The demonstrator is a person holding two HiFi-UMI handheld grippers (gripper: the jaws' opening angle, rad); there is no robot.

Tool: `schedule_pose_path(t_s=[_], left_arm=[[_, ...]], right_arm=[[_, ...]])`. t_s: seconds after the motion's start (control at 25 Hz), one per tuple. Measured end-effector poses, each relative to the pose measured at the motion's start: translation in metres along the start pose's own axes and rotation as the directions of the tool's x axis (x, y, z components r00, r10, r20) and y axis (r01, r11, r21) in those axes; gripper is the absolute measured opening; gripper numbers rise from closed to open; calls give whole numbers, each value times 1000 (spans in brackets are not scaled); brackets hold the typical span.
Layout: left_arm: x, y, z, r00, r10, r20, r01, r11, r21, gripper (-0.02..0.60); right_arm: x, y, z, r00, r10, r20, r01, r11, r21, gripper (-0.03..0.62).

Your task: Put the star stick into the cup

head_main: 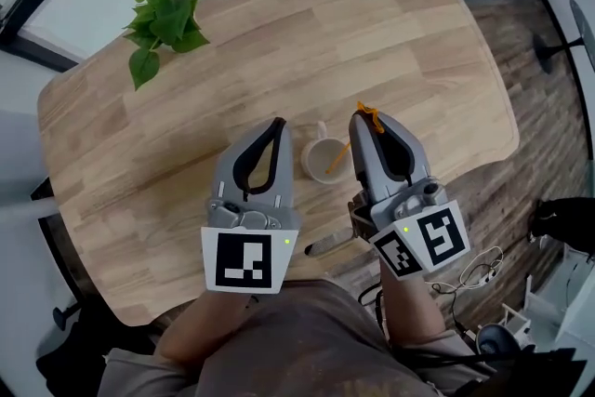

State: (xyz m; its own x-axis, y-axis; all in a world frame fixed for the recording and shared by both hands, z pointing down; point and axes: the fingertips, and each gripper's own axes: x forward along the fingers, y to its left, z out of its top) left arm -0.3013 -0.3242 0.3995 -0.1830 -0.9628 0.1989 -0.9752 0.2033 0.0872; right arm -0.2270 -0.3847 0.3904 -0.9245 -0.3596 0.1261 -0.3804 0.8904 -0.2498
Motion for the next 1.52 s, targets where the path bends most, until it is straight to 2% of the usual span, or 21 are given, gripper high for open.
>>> schedule_pose_path(t_s=[0.32,0.56,0.8,1.12,1.36,1.52], left_arm=[[12,6,-27,999,0,-46,-1,1000,-28,0],[15,5,-33,998,-1,-59,-1,999,-33,0],[12,4,-33,998,2,-58,-4,999,-32,0],[-2,-9,-12,1000,-2,-18,2,1000,-7,0],[-27,-28,26,998,9,60,-10,1000,22,0],[-48,-39,56,992,12,124,-21,997,70,0]], right_arm=[[4,-9,-28,999,-5,-41,6,999,32,49],[5,-6,-38,999,17,-50,-15,1000,25,51],[1,-4,-38,998,21,-53,-21,1000,17,80],[-18,5,-15,1000,20,-7,-20,1000,-10,78],[-47,14,24,998,5,62,-1,999,-54,62],[-67,26,55,992,-1,126,13,995,-94,36]])
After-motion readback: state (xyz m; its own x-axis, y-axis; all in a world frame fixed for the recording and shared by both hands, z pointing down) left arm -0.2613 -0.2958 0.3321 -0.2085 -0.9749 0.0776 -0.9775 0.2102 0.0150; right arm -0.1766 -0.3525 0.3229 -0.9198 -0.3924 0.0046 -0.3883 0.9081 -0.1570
